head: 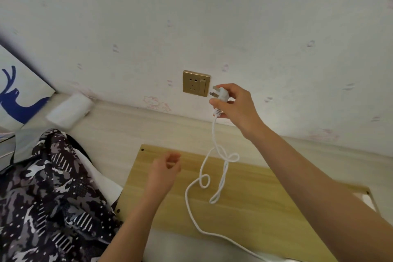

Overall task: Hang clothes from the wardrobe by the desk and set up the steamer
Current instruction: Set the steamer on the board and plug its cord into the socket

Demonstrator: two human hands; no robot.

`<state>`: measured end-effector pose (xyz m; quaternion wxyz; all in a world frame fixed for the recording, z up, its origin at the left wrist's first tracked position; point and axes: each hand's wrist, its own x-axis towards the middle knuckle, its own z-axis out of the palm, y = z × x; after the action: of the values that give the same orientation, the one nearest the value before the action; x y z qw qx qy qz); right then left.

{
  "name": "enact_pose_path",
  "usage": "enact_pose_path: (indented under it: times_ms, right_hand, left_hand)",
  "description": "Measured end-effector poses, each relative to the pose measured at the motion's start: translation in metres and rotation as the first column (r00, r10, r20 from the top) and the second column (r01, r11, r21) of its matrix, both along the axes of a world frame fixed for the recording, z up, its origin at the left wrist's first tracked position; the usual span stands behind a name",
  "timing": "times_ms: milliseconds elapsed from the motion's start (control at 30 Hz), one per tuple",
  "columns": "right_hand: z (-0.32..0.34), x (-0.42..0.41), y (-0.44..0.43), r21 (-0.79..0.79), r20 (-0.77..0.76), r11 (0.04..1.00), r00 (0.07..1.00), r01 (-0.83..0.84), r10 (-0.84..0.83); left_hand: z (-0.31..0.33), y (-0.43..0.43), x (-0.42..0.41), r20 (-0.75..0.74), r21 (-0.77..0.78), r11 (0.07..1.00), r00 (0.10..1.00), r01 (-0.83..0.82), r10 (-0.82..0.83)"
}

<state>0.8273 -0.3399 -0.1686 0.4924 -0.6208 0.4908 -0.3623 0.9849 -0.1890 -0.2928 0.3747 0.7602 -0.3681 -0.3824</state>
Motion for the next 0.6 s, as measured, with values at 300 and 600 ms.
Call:
enact_pose_path:
  times_ms: [300, 600]
  right_hand:
    - [-0.028, 0.025, -0.013, 0.331, 0.097, 0.941, 0.989, 0.073, -0.111]
    - [-0.043, 0.039, -0.016, 0.465, 0.215, 0.884, 0.963, 0.046, -0.163]
  left_hand:
    - [0.071, -0.082, -0.017, 0.045, -0.368, 0.928, 0.998, 0.052, -0.038]
    - [0.05, -0.108, -0.019, 0.228, -0.353, 0.931, 0.974, 0.09, -0.008]
